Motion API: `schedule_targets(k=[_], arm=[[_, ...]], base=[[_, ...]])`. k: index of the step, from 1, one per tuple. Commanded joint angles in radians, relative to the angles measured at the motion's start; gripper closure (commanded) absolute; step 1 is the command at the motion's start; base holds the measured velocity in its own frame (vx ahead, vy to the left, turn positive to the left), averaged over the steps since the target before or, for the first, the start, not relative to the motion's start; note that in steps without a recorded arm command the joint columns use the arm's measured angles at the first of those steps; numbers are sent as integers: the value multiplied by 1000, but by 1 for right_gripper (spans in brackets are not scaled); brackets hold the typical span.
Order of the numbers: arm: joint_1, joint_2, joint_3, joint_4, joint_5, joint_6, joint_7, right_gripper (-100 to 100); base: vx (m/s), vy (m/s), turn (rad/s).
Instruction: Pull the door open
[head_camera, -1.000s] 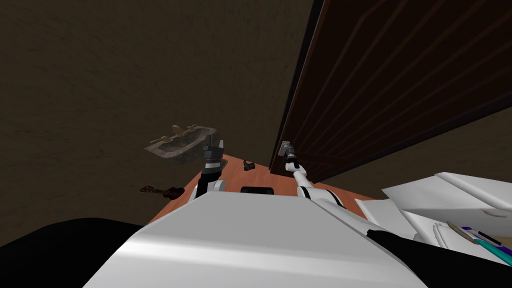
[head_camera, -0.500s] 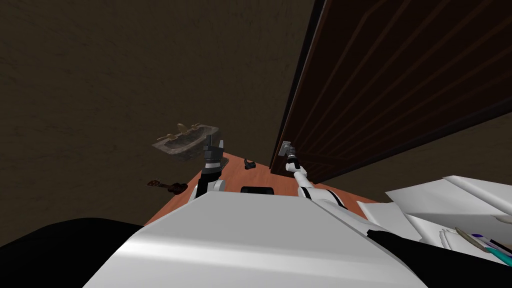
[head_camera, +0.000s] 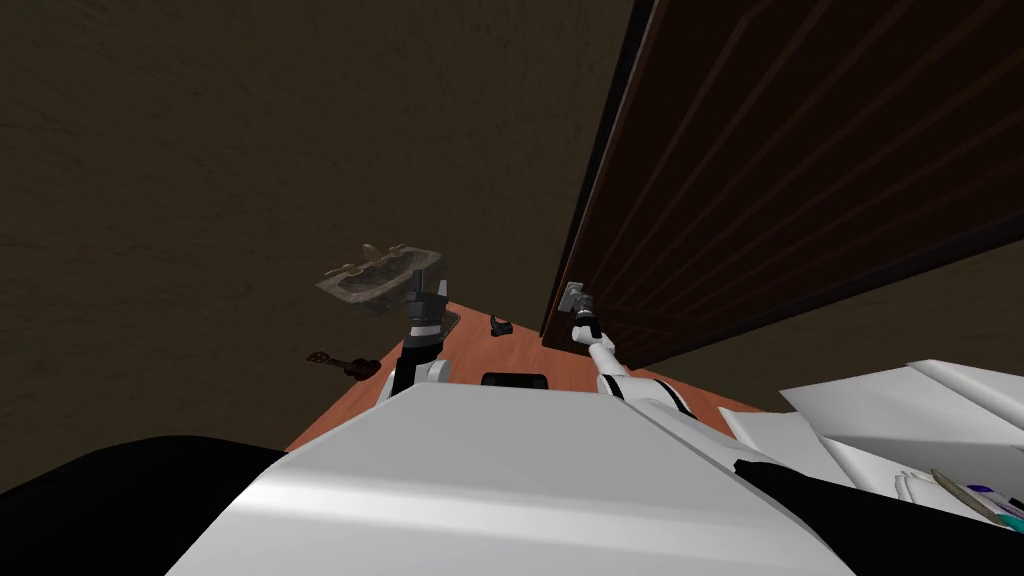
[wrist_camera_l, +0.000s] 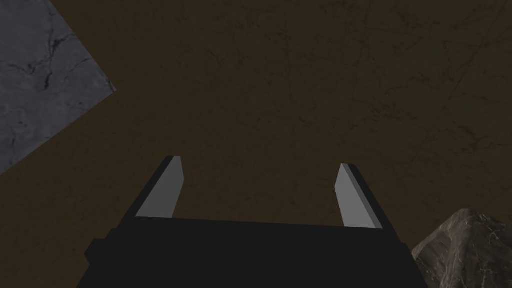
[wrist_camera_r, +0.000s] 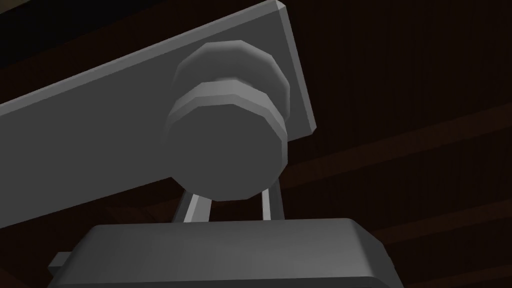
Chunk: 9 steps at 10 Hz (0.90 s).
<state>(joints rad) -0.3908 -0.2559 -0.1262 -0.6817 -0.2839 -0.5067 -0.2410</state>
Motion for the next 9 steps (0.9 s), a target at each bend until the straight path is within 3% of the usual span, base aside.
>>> schedule_targets(k=[1, 4, 9], arm=[[-7, 9, 25, -11, -35, -4, -50, 100], [-7, 4, 33, -9, -60, -5, -108, 100], [-7, -15, 64, -2, -158, -9, -257, 100]], base=[[-64, -43, 120], [-36, -18, 49], [-47, -25, 82]])
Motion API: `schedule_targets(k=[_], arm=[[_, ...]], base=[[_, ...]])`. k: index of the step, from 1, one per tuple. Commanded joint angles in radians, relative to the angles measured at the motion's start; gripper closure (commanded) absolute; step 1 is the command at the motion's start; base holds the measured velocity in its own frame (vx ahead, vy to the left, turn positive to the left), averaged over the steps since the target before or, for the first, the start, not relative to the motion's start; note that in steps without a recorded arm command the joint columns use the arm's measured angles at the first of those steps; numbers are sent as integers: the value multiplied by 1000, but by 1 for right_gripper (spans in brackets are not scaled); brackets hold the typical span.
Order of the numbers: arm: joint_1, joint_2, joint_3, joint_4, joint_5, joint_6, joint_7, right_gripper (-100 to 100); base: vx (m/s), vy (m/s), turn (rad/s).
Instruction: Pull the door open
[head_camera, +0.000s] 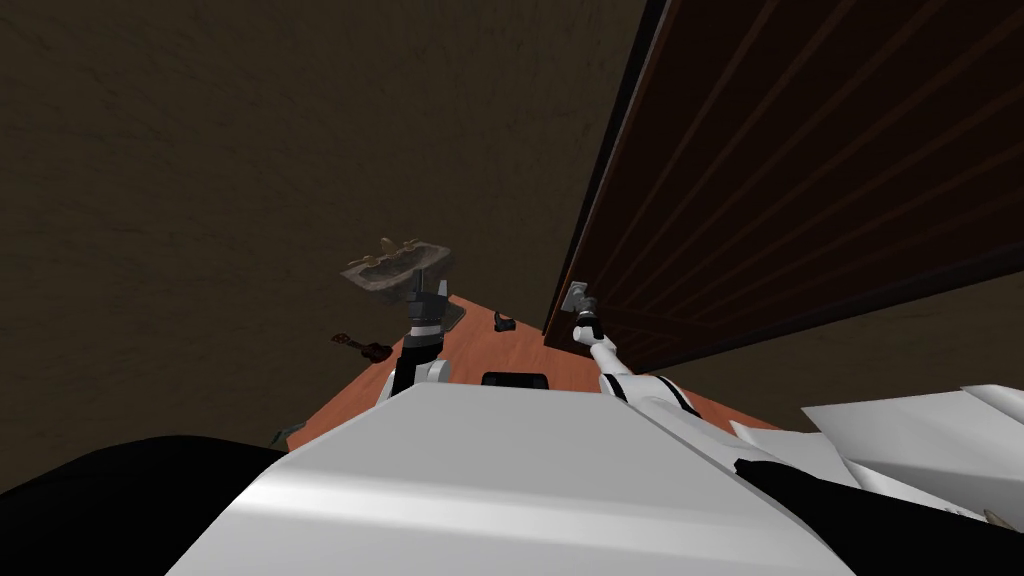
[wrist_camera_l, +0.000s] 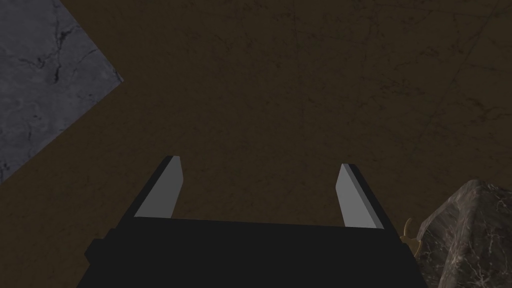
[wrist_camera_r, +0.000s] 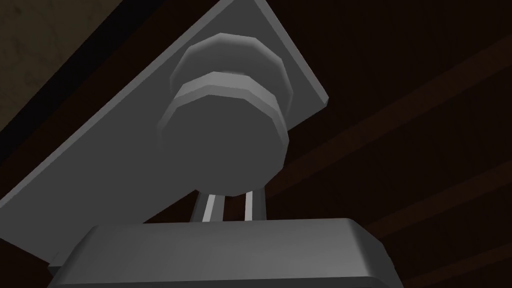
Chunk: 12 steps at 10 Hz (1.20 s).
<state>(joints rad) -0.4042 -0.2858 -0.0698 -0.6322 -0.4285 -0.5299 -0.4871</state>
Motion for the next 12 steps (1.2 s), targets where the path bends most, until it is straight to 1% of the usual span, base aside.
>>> schedule_targets(k=[1, 2, 3, 4, 5, 6, 7, 8, 9, 10, 11, 12], arm=[[6, 15, 7, -50, -13, 14, -27, 100], [6, 15, 7, -52, -13, 14, -27, 100], [6, 10, 15, -50, -37, 13, -68, 100], [6, 10, 15, -50, -37, 13, -68, 100], [6, 6, 22, -48, -61, 12, -105, 100], [6, 6, 22, -48, -61, 12, -109, 100], [7, 1, 29, -47, -83, 11, -144, 100], [7, 1, 29, -47, -83, 11, -149, 100], [10, 2, 27, -20, -103, 10, -179, -100], [9, 15, 26, -29, -127, 10, -209, -100], [9, 15, 26, -29, -127, 10, -209, -100], [9, 23, 26, -34, -141, 10, -227, -100]], base=[[-46, -17, 41], [-14, -3, -26], [-19, -11, 53], [-19, -17, 51], [-36, -17, 72], [-32, -17, 34], [-37, -19, 80], [-34, -13, 60], [-58, -28, -12], [-137, -40, 15], [-105, -32, -23], [-71, -23, -8]])
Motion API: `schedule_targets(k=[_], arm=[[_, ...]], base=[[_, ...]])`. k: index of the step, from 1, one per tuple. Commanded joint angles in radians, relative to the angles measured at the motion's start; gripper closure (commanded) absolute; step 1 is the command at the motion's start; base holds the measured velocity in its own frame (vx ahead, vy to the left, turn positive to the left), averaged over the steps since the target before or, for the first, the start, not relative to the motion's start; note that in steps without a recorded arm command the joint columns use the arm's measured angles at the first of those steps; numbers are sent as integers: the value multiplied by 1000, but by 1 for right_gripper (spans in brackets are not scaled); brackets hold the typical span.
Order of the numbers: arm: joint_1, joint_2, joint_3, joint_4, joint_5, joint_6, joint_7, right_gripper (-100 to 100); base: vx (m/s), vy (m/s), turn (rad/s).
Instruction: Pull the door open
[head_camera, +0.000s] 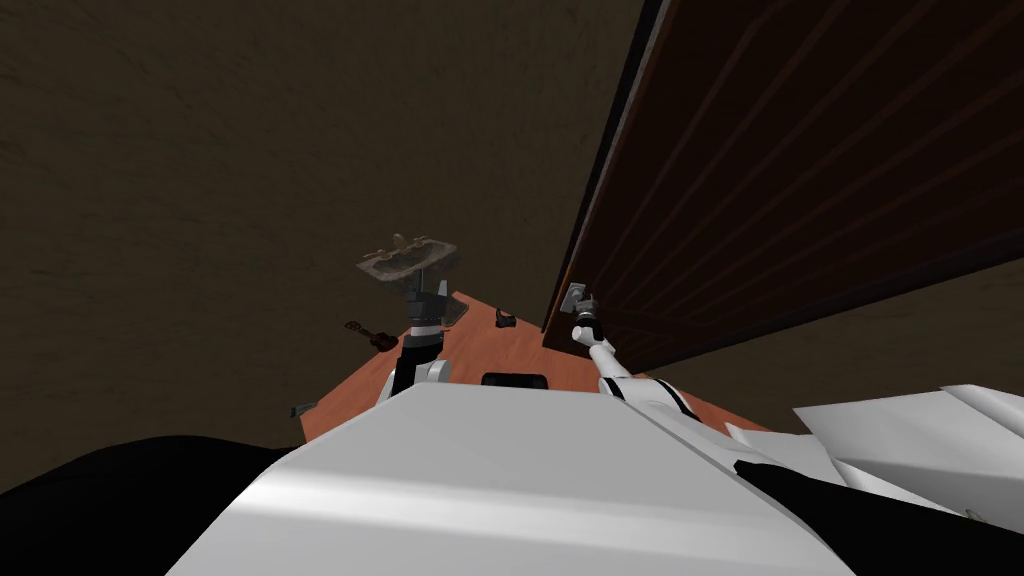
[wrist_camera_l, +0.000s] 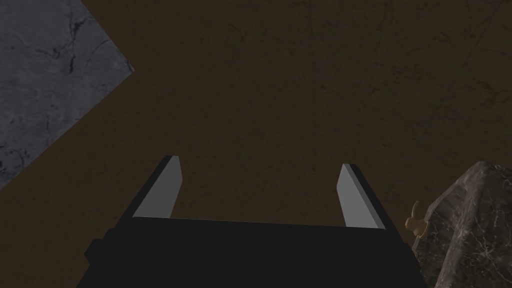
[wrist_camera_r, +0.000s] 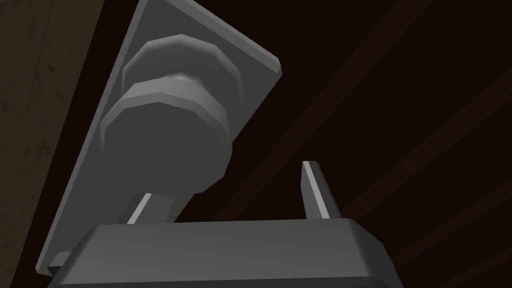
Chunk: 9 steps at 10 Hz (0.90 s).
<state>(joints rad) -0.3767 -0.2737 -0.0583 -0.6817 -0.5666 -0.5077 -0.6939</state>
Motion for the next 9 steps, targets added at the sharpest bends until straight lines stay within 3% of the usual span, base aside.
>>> schedule_targets(k=[1, 9], arm=[[-19, 20, 15, 10, -18, -12, -40, -100], [-24, 98, 14, -41, -155, -12, -215, -100]], base=[[-92, 2, 124], [-96, -22, 26]])
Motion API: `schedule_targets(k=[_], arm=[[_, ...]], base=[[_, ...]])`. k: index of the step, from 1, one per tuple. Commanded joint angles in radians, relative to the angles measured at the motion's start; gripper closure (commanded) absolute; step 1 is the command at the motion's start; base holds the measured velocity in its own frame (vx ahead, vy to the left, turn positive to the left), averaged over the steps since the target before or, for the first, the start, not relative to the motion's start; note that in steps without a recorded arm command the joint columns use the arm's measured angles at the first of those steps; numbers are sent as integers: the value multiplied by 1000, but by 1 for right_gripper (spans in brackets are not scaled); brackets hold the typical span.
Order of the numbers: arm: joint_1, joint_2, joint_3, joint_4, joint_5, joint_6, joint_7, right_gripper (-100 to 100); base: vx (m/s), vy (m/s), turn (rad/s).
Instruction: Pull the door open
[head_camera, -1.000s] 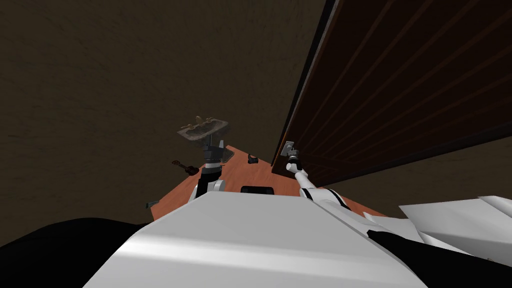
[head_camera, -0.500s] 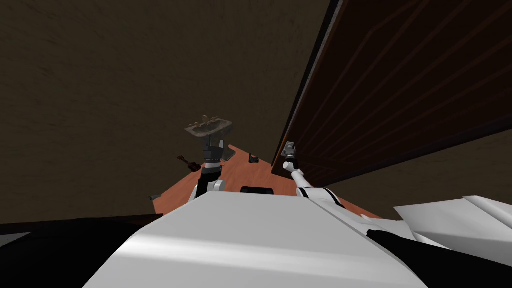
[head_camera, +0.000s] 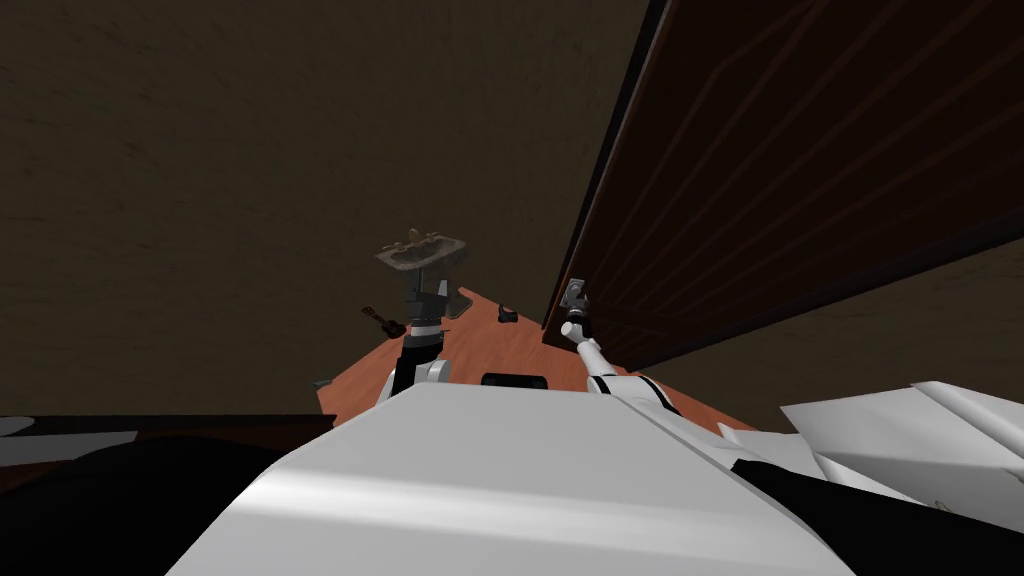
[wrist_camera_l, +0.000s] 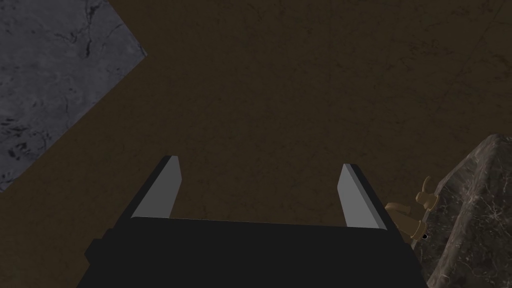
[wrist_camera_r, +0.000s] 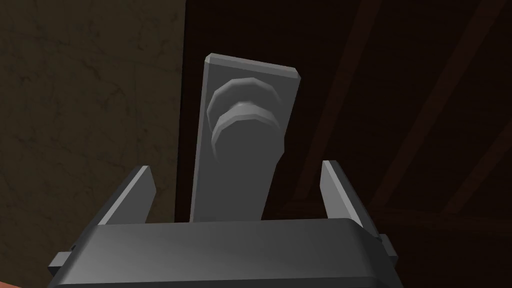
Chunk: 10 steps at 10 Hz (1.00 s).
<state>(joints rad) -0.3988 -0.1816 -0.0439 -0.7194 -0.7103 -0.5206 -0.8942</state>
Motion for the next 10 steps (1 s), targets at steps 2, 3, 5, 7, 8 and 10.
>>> schedule_targets(k=[2, 3, 5, 7, 8, 10], arm=[[-3, 22, -1, -14, -39, 1, -51, -100], [-3, 29, -1, -18, -51, 1, -67, -100], [-4, 43, -1, -27, -75, 1, -98, -100], [11, 7, -2, -28, -74, 4, -113, -100], [19, -16, -3, -28, -79, 5, -131, -100], [32, -52, -4, -28, -86, 7, -158, -100]], base=[[-108, -17, 18], [-84, -9, 16], [-85, -14, 16], [23, 2, 66], [187, -9, 145], [152, -9, 98]])
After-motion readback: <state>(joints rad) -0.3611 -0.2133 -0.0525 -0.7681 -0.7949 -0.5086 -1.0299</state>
